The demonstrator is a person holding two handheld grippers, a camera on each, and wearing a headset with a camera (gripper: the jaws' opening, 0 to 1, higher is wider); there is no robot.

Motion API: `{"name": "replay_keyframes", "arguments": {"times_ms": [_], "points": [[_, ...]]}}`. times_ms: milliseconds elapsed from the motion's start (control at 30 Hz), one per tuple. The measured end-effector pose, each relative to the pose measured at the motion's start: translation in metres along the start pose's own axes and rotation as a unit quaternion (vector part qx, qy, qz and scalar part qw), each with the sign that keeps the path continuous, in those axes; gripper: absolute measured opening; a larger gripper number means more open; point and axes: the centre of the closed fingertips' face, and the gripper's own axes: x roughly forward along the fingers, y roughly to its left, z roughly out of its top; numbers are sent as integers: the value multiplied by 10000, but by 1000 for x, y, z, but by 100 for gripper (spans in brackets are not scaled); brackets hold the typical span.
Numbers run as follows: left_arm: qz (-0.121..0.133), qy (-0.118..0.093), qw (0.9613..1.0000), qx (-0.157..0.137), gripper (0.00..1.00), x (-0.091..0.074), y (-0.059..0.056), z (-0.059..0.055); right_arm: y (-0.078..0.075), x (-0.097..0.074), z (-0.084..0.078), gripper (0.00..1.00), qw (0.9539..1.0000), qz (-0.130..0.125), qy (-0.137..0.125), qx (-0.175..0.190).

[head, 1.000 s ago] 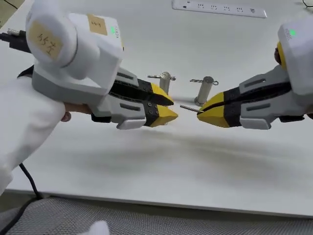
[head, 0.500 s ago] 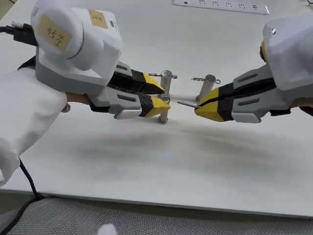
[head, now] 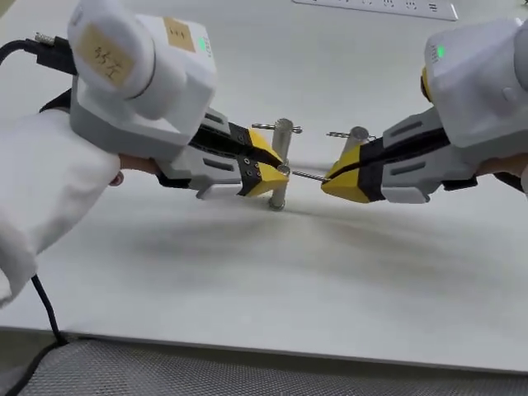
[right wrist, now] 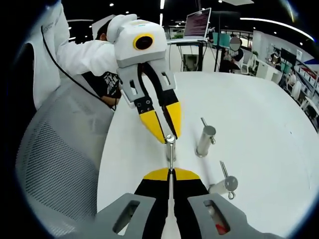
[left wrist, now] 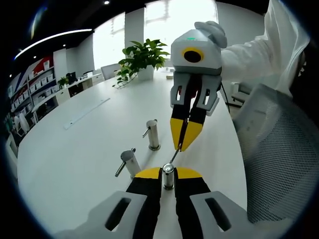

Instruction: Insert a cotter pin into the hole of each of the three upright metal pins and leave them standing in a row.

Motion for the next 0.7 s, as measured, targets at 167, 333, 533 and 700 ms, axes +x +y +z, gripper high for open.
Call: {"name": "replay_keyframes", "arguments": {"times_ms": [167,333,533,700], "points": [[-62,36,10000,16,6,1,0,-2,0,0,-1,0,10000,72,38,-53],[-117,51,9999,61,6,1,0,-1,-1,3,-2,0,9998,127,103,-127],[-143,91,9998,91,6,3,-1,0,-2,5,1,0,9997,141,100,-182],[-144,105,9998,90,6,4,-3,1,-1,7,4,0,9995,162,131,-228]]}}
